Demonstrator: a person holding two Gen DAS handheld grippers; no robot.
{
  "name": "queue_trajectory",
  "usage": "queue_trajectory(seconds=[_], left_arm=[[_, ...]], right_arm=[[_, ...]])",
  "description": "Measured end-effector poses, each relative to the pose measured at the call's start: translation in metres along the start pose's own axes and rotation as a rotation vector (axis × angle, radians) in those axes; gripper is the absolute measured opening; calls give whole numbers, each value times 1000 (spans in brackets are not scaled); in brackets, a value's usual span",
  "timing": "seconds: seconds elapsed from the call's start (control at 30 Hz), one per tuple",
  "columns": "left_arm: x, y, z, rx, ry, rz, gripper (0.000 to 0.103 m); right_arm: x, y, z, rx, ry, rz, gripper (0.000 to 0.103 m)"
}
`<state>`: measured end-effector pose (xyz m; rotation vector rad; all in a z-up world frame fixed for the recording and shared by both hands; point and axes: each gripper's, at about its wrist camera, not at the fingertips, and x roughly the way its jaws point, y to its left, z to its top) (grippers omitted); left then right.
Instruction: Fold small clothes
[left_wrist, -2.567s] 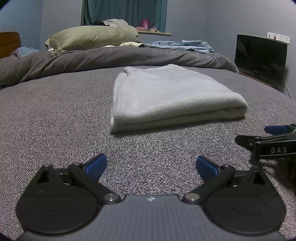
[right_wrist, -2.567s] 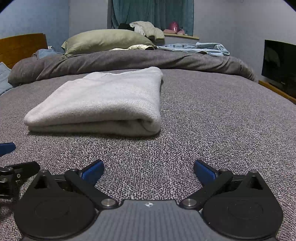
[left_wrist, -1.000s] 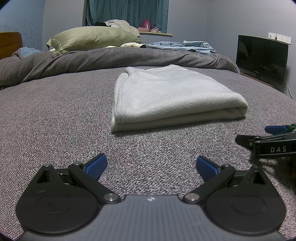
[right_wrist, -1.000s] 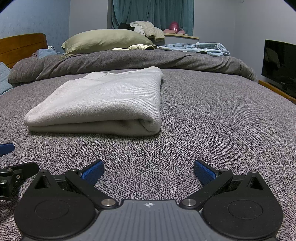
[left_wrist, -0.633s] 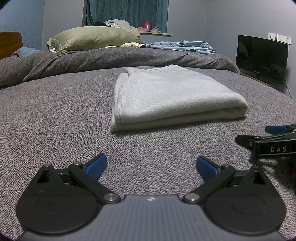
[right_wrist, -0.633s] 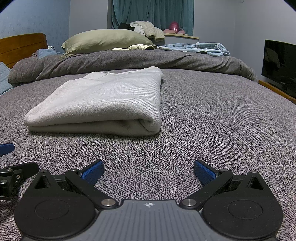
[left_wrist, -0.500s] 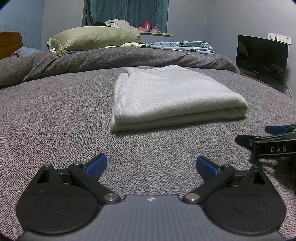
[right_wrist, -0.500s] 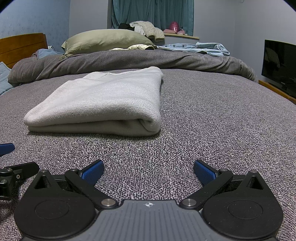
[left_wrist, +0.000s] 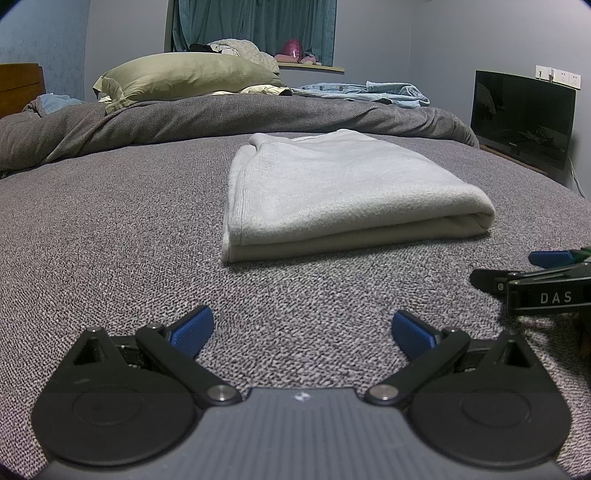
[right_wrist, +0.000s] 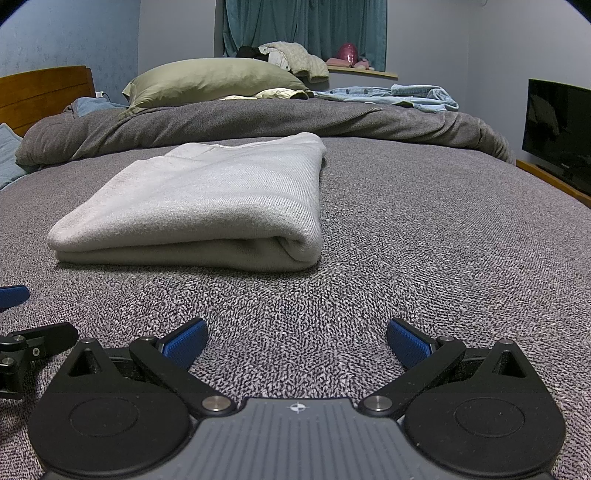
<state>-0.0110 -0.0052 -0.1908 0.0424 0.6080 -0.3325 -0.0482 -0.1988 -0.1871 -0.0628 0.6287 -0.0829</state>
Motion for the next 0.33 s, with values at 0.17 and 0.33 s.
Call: queue_trajectory(seconds=[0.17,0.33], left_arm=[[0,0,0,1,-1,0,103],[1,1,-1,-5,-4,-4,103]], right_arm=[[0,0,0,0,0,0,103],[0,0,0,0,0,0,103]])
